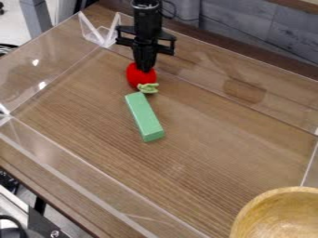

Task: Move the red fruit to the right

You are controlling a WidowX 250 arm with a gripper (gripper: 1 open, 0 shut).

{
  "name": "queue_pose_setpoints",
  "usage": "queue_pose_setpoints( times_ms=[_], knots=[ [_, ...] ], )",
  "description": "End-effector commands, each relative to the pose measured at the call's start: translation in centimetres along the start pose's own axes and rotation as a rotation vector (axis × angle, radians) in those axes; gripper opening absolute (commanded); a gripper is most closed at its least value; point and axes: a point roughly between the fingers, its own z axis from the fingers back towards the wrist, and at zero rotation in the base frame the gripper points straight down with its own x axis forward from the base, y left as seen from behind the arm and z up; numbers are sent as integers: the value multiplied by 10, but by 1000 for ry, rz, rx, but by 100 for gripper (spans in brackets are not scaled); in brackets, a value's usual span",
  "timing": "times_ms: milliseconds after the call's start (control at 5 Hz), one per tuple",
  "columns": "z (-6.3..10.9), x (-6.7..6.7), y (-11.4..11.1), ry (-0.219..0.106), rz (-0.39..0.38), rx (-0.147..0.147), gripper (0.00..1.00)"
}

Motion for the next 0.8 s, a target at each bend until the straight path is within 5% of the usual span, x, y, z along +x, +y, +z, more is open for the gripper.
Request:
queue_pose_setpoints(
  times_ms=[0, 400, 600],
  knots=[
    [51, -2, 0, -115, -28, -18, 0],
    [126, -8, -32, -204, -175, -69, 0],
    [123, -10, -74, -206, -207, -80, 0]
  ],
)
